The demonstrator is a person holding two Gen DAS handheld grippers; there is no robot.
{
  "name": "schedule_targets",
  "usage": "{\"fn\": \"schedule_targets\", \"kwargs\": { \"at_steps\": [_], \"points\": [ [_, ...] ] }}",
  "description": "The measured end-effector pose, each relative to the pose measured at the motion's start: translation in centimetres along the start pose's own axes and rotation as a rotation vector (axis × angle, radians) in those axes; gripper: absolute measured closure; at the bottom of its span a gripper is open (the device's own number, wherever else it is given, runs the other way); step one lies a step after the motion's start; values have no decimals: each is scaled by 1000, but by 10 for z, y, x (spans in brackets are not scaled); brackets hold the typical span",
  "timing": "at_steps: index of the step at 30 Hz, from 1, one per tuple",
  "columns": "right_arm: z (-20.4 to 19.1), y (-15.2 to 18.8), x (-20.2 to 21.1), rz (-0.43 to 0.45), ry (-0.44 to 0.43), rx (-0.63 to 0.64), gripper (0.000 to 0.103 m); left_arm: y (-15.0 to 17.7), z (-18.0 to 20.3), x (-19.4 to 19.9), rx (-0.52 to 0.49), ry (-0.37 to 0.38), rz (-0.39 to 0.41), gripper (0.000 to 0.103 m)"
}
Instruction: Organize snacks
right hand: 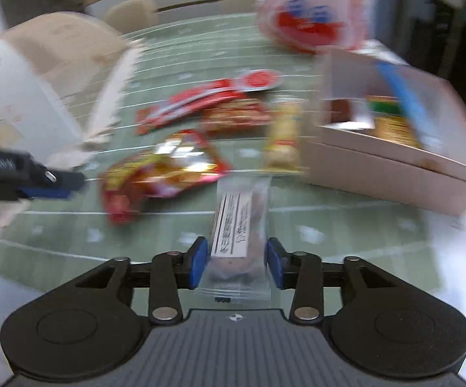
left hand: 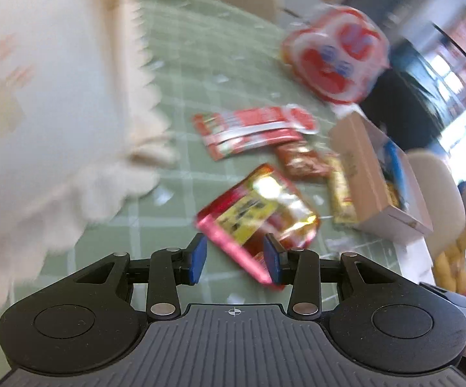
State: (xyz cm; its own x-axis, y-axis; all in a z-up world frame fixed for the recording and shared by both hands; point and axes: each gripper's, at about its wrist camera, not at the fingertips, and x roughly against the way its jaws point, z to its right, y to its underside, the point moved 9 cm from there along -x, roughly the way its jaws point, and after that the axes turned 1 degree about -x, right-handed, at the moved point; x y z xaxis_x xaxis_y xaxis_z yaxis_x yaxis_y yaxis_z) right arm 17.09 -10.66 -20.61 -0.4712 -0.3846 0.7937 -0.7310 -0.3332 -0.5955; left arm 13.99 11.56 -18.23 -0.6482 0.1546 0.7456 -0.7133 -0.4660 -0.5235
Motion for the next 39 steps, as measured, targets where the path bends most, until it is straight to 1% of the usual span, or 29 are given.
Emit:
{"fn": "schedule_targets", "kwargs": {
  "at_steps": [1,3,4,5,7,9,11,14,16,17,18,20,23,25,28,31,34,37,39],
  "points": [
    [6,3,2,0,12,-18,43,-6,12,-6,-74,14,-4,60],
    [13,7,5,-2,14,-51,43,-11,33,-17,-230,21,-14,60],
    [14,8,8,-2,14,-56,43,-13,41,-22,-291,18,-16,60],
    [13,8,11,6,16,-53,43,-18,44,-27,-315,15,-19,60],
    [7,2,12,23,10,-37,43,-31,38,-38,-302,8,-33,60],
    [-4,-8,12,37,-7,-22,43,-41,23,-46,-249,-8,-55,60],
    [-20,-23,10,60,-56,-14,43,-47,9,-55,-193,11,-96,60],
    [-45,-47,-5,100,-82,8,48,-46,1,-61,-169,52,-141,60],
    [-59,-57,-22,101,-90,28,53,-45,1,-66,-160,63,-155,60],
    [-64,-57,-34,80,-86,46,55,-45,3,-68,-158,58,-158,60],
    [-66,-54,-45,49,-74,55,63,-45,3,-69,-158,53,-159,60],
    [-67,-45,-57,6,-79,46,66,-47,4,-68,-163,56,-149,60],
    [-70,-42,-58,22,-79,92,66,-49,4,-66,-181,68,-146,60],
    [-71,-42,-59,23,-84,102,66,-46,6,-69,-182,91,-169,51],
    [-72,-40,-59,34,-89,123,66,-41,14,-73,-213,121,-197,45],
    [-69,-38,-56,37,-93,141,66,-36,21,-71,-210,142,-232,46],
    [-65,-30,-48,25,-112,138,66,-27,37,-53,-246,174,-248,46],
    [-60,-16,-35,18,-125,129,66,-14,56,-26,-282,212,-241,47],
    [-58,-6,-27,10,-148,127,66,-7,67,-14,-292,231,-220,47]
  ]
}}
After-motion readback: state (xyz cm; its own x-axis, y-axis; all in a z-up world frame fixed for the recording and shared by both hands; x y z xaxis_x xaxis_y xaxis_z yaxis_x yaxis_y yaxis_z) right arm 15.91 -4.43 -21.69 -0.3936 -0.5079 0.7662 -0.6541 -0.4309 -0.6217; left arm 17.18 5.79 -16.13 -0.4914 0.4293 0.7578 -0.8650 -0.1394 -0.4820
